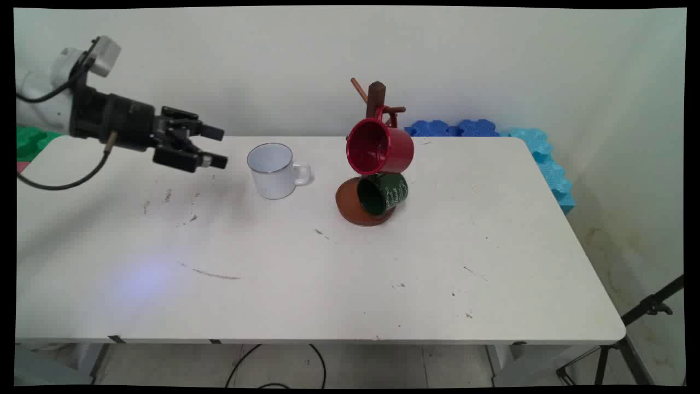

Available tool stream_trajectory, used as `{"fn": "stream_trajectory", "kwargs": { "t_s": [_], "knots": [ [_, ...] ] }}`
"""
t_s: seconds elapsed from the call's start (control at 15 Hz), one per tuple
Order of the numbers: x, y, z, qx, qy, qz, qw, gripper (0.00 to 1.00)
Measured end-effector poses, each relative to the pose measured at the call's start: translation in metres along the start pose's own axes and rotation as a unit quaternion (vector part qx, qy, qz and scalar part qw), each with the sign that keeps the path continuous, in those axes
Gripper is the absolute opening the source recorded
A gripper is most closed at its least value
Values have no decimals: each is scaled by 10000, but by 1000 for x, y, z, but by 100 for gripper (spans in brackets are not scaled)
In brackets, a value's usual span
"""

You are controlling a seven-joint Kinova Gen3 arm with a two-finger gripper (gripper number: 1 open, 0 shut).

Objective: Pick up the red mug from the rack

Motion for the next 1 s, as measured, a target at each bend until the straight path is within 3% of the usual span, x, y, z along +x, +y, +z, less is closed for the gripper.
{"fn": "stream_trajectory", "kwargs": {
  "t_s": [0.33,0.6,1.0],
  "knots": [
    [43,17,37,-78,166,-316,9993,100],
    [81,41,66,-147,165,-533,9983,100],
    [117,82,102,-153,93,-748,9970,100]
  ]
}}
